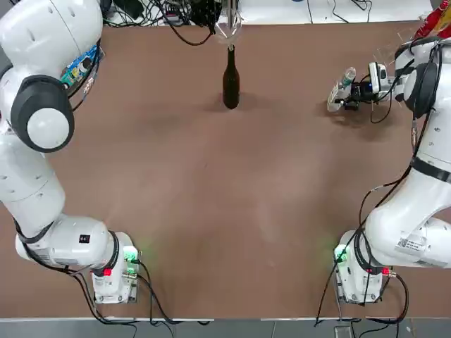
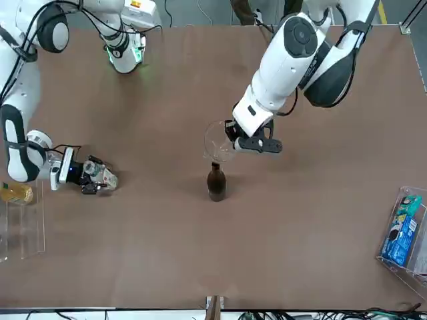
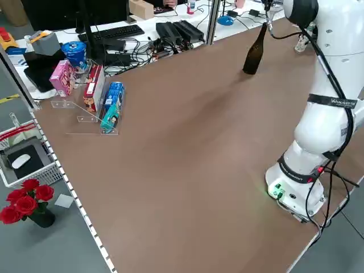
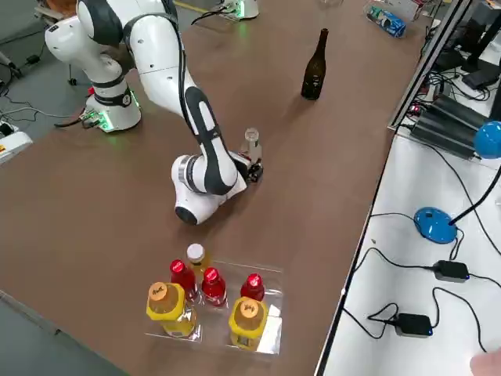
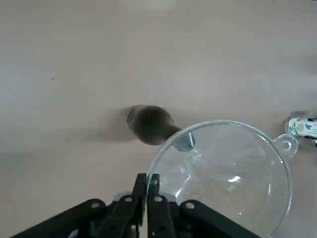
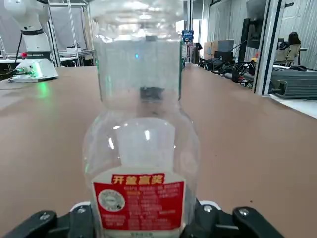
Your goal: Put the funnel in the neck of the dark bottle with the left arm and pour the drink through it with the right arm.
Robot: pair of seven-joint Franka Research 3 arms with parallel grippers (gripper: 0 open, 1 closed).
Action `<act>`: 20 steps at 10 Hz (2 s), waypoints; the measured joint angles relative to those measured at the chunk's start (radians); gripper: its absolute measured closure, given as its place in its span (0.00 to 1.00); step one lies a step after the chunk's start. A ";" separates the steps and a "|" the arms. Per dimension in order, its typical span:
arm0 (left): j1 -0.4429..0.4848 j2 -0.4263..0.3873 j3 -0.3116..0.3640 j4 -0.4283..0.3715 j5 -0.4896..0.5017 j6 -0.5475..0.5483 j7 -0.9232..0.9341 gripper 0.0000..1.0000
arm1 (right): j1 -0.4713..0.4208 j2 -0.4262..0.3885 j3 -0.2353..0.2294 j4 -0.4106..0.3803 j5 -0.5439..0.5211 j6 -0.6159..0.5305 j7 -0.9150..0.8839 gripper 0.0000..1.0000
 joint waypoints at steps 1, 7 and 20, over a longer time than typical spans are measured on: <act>0.000 0.005 0.001 0.001 0.009 0.016 0.000 0.95 | 0.000 -0.004 -0.003 0.004 -0.007 -0.003 0.022 0.42; 0.000 0.023 0.002 0.004 0.028 0.031 0.001 0.95 | 0.000 -0.161 -0.027 0.015 -0.122 -0.011 0.247 0.43; -0.004 0.043 -0.006 0.015 0.052 0.042 0.001 0.07 | 0.001 -0.360 -0.056 0.014 -0.251 -0.033 0.602 0.43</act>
